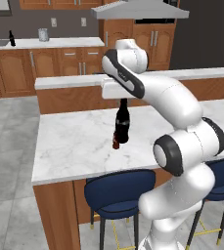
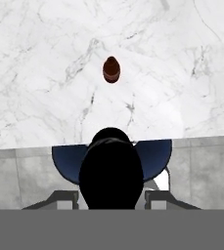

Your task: Place the large bottle from the dining counter next to the other large bottle outside the sink, and place the small bottle from the dining counter next to the other small bottle inside the sink.

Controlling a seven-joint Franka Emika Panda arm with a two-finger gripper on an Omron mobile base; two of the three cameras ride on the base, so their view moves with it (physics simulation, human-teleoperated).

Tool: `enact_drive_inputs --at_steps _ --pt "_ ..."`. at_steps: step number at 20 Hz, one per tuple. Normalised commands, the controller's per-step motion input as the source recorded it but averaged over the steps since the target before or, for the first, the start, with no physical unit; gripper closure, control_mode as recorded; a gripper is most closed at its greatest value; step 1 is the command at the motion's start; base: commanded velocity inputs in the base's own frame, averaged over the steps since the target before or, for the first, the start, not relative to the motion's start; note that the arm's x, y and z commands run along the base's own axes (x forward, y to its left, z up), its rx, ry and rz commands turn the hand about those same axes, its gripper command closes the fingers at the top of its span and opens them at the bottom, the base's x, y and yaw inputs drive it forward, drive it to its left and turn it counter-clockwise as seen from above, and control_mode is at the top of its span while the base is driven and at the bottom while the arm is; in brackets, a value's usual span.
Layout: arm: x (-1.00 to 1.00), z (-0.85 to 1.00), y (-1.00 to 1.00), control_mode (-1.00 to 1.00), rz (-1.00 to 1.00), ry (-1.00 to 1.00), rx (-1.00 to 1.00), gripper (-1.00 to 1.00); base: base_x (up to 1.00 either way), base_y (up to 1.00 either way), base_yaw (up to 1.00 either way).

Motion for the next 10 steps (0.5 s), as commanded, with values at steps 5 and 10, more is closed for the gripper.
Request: enact_drive_inputs --at_steps 5,10 --pt "-0.14 0.02 -0.29 -1.0 0.0 0.0 0.0 1.0 0.0 0.0 0.0" --pt "-0.06 0.0 -0.02 -1.0 0.0 0.0 0.0 1.0 0.0 0.0 0.0"
